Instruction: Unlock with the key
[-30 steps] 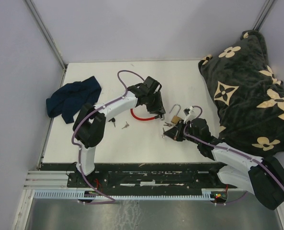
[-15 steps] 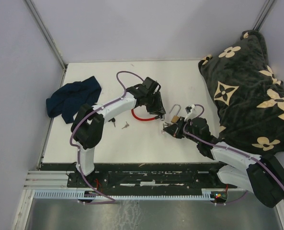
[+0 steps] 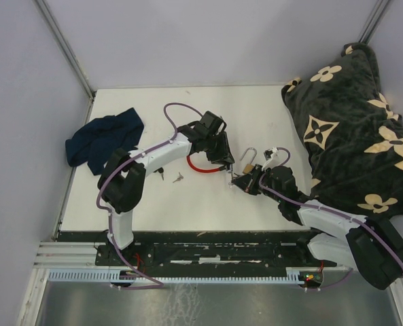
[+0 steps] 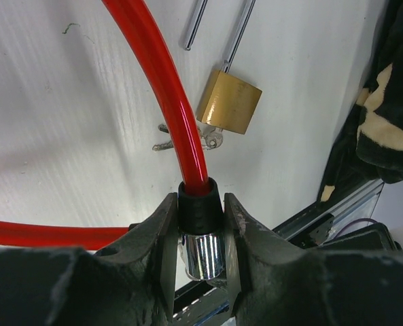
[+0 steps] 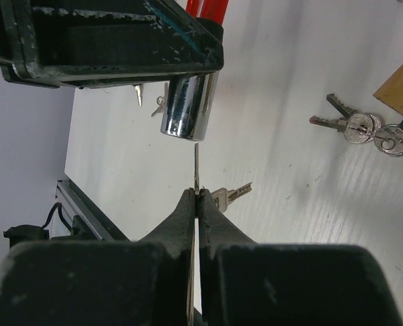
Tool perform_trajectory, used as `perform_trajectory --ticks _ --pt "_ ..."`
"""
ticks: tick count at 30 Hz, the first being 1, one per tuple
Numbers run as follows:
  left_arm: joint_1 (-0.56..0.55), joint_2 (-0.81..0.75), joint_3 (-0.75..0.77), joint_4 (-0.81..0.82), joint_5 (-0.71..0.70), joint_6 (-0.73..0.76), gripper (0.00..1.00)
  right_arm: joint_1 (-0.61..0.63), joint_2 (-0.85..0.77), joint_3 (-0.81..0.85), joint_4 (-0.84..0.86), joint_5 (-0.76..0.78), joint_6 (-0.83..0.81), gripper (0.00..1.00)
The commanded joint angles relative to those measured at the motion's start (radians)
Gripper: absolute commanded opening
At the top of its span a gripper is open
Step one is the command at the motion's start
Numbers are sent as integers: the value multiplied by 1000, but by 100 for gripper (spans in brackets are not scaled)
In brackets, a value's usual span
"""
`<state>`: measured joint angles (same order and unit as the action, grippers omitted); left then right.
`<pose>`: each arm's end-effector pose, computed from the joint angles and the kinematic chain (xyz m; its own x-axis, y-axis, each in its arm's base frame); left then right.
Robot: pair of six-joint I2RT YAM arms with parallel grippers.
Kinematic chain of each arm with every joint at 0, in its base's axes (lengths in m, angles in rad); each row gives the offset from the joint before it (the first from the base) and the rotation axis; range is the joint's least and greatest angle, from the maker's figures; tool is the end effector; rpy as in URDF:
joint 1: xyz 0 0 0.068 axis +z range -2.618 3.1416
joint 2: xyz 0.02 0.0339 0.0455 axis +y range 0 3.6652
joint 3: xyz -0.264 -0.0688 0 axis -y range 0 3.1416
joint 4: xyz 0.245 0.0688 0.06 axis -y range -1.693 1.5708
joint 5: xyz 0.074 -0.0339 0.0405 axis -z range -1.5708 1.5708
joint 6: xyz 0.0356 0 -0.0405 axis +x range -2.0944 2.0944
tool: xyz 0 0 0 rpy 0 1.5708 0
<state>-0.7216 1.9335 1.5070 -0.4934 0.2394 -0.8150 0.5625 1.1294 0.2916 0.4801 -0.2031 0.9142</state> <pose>0.3152 -0.2886 0.2272 -0.9551 -0.1012 -0.2783 0.0795 0.8176 -0.5703 0.1803 0.1222 0.1721 -0.7211 0.4625 -0.5158 -0.1818 0.5921 0.7850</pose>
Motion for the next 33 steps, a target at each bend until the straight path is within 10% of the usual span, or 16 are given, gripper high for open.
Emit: perform_trajectory --ticks 1,33 --pt "-3 -81 -2 58 37 -34 3 -2 19 25 66 21 13 2" --pt "-4 -89 -34 70 -6 -30 3 -3 -2 46 60 -38 -18 2"
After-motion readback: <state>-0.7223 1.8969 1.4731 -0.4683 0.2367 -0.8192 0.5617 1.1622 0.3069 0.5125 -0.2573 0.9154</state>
